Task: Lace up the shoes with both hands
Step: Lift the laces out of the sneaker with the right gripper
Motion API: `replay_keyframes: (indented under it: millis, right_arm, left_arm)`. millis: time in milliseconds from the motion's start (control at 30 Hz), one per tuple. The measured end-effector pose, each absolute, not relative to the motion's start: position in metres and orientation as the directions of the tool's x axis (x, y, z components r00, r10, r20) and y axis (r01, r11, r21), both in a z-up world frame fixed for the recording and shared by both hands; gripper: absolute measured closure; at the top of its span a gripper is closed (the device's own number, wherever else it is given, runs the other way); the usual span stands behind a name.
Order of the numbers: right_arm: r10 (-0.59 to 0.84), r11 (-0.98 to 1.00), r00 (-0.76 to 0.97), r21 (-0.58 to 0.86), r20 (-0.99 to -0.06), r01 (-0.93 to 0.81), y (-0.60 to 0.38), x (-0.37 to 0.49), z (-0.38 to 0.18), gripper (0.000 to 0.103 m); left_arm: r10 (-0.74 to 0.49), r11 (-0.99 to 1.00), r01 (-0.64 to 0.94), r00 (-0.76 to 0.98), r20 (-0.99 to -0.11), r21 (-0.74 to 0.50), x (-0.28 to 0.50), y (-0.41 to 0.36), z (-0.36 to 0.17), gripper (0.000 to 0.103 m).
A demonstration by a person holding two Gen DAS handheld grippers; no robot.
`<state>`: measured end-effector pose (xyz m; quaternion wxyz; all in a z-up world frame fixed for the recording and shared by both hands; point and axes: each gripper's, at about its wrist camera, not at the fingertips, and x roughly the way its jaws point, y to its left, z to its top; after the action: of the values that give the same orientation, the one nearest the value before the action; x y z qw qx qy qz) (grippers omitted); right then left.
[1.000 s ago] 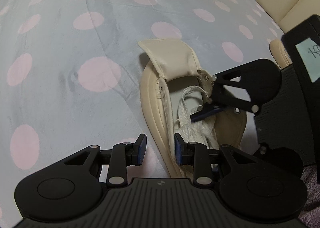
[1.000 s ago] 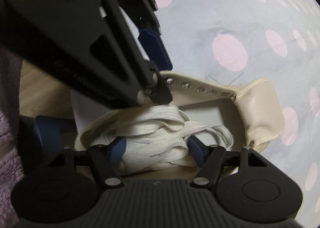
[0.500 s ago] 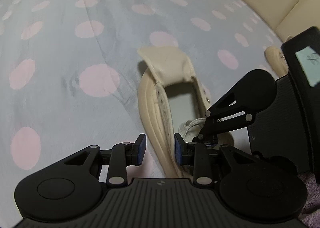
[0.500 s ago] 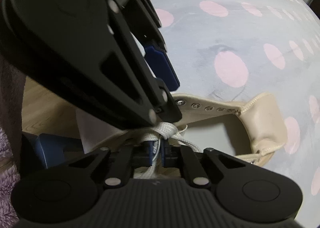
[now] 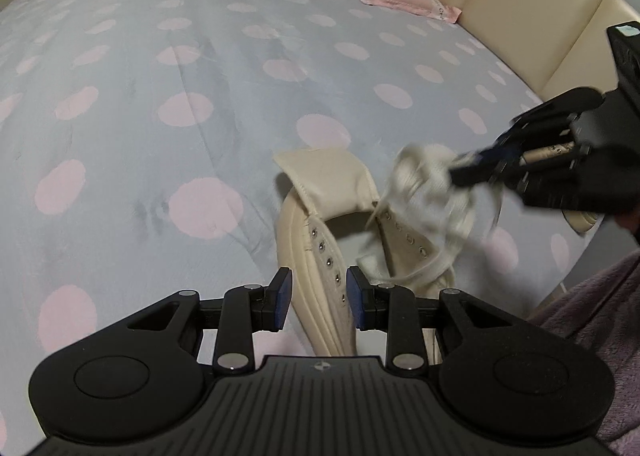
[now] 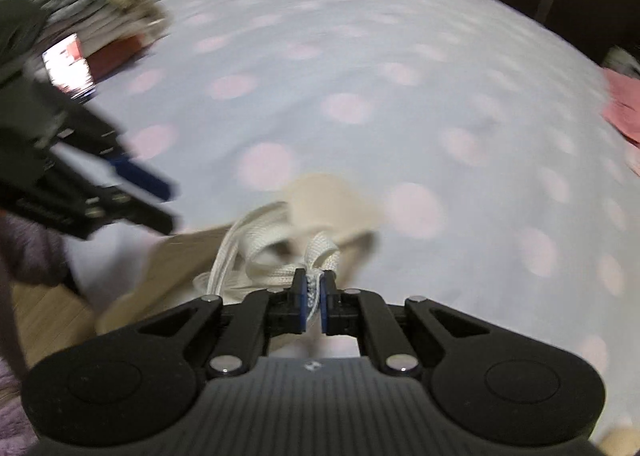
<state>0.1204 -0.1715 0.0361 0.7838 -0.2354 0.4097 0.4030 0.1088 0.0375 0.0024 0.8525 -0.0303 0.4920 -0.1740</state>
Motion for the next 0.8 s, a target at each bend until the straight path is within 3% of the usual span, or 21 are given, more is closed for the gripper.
replay_keyframes:
  millis: [167,400,600,667,700,733,800]
  right_arm:
    - [0.327,0.691,0.417,-0.086,-0.848,-0.717,-0.204,0.185,0.04,0.096]
    - [0.099,0.776,0.435,-0.205,-0.895,-0.597,-0.261,0.213,0.002,0.096]
    - [0.083,0.772,0.418,-0.207,-0.904,-0.601,-0.277,0.214,-0.006,0.094]
    - [0.096,0.764,0.42,-0.204,-0.902,-0.612,-0.272,0.211,-0.004,0.08]
    - [0.102,0.76,0.421,-0.203,-0.901,-0.618,-0.269,0.21,-0.004,0.074]
    - [0.108,0.756,0.422,-0.201,-0.9,-0.623,-0.267,0.209,-0.003,0.062]
    - [0.12,0.747,0.423,-0.199,-0.898,-0.634,-0.261,0.206,-0.001,0.057]
  left_arm:
    - [-0.32,0.938,0.274,0.455,-0.831,-0.212,0.11,0.035,0.001,0.076]
    - [-0.305,0.939,0.29,0.459,-0.835,-0.184,0.11,0.03,-0.003,0.076]
    - [-0.311,0.936,0.3,0.455,-0.835,-0.185,0.111,0.027,-0.003,0.075]
    - [-0.313,0.936,0.3,0.461,-0.83,-0.186,0.112,0.025,-0.001,0.07]
    - [-0.314,0.936,0.3,0.464,-0.828,-0.187,0.113,0.024,0.0,0.059]
    - [-0.316,0.935,0.299,0.47,-0.824,-0.188,0.113,0.023,0.001,0.054]
    - [-0.32,0.935,0.299,0.487,-0.813,-0.188,0.117,0.023,0.006,0.054]
